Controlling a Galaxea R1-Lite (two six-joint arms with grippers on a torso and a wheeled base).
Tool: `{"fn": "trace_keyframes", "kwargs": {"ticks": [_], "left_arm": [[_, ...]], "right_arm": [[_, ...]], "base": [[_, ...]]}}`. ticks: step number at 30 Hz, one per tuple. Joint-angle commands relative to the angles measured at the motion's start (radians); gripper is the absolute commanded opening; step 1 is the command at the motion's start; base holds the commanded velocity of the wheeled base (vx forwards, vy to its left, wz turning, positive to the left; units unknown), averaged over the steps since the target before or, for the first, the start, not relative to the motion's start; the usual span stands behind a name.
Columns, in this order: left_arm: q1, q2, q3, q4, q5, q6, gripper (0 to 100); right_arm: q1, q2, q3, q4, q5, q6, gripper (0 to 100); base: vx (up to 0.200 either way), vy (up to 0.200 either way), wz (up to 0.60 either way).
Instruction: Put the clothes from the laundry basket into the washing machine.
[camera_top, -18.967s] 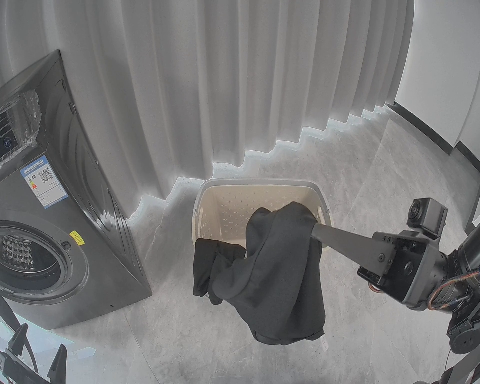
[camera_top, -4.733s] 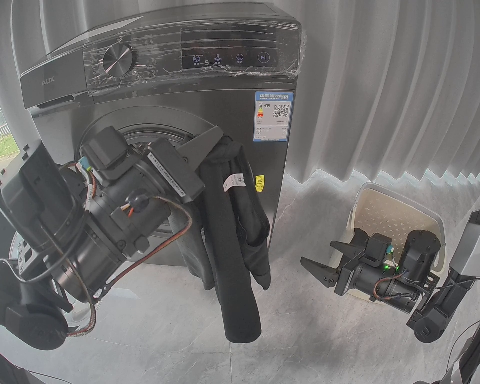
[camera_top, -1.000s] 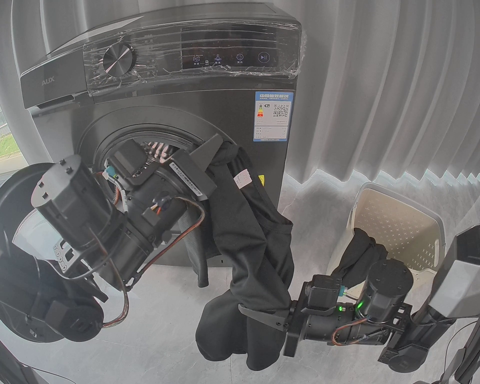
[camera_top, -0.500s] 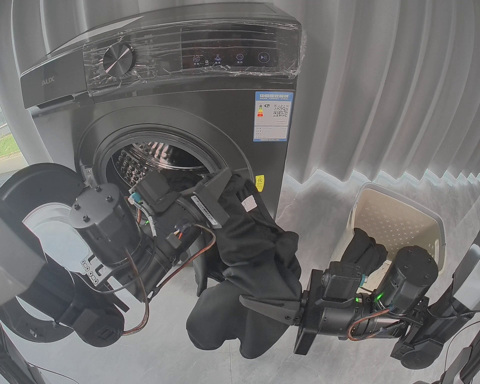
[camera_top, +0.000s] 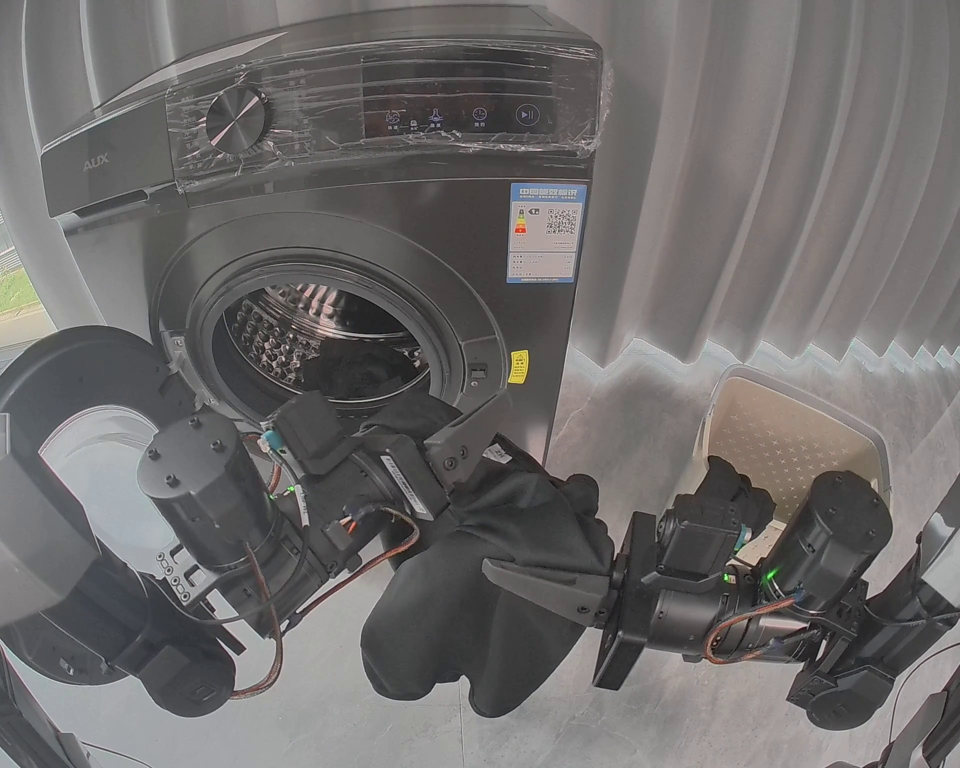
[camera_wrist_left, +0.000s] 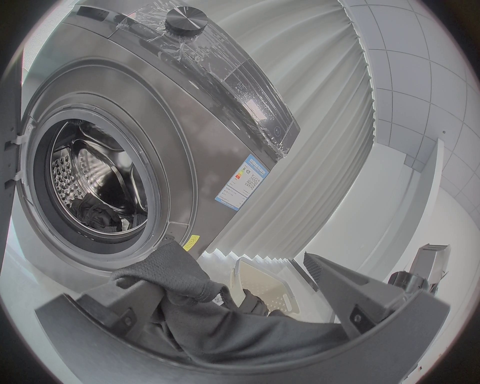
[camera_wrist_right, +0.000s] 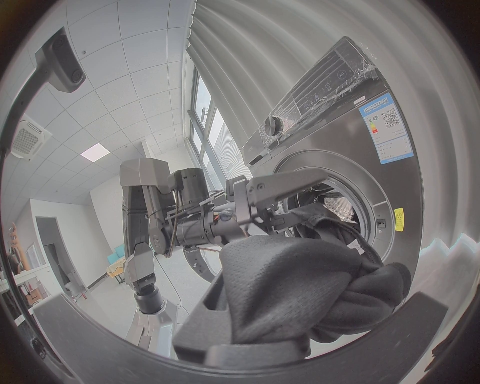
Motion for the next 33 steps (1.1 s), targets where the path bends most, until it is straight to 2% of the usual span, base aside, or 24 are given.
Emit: {"fn": "trace_keyframes", "kwargs": {"ticks": [1,6,10,14,21,23,24,26,29,33], "left_arm": [[0.001,0.003,0.02,-0.01,-0.002,0.002,100],[-0.008,-0.009,0.109,-0.016,-0.044,0.008,100],[0.001,-0.043,0.113,-0.025,-0.111,-0.003,100],[0.037,-0.048,0.084,-0.022,-0.101,-0.001,100],[0.043,-0.066,0.041,-0.08,-0.114,-0.006,100],[0.04,-0.094,0.032,-0.08,-0.114,-0.038,100],[0.035,-0.118,0.044,-0.08,-0.122,-0.064,100],[0.035,-0.132,0.063,-0.079,-0.142,-0.084,100],[0.035,-0.134,0.1,-0.071,-0.164,-0.086,100],[0.04,-0.124,0.152,0.052,-0.156,-0.057,100]], "right_arm": [[-0.003,-0.007,-0.009,-0.003,0.001,0.0,0],[-0.029,-0.007,-0.031,-0.003,0.001,0.0,0],[-0.069,-0.002,-0.025,-0.001,0.002,-0.006,0],[-0.079,0.001,-0.026,0.0,0.001,-0.007,0],[-0.111,0.006,-0.012,0.0,-0.001,-0.011,0],[-0.118,0.007,-0.005,0.002,-0.004,-0.011,0],[-0.121,0.012,0.0,0.002,-0.004,-0.011,0],[-0.13,0.023,-0.003,0.0,-0.004,-0.012,0],[-0.135,0.027,-0.008,0.0,-0.004,-0.015,0],[-0.135,0.029,-0.009,0.0,-0.006,-0.018,0]], "base": [[0.0,0.0,0.0],[0.0,0.0,0.0],[0.0,0.0,0.0],[0.0,0.0,0.0],[0.0,0.0,0.0],[0.0,0.0,0.0],[0.0,0.0,0.0],[0.0,0.0,0.0],[0.0,0.0,0.0],[0.0,0.0,0.0]]}}
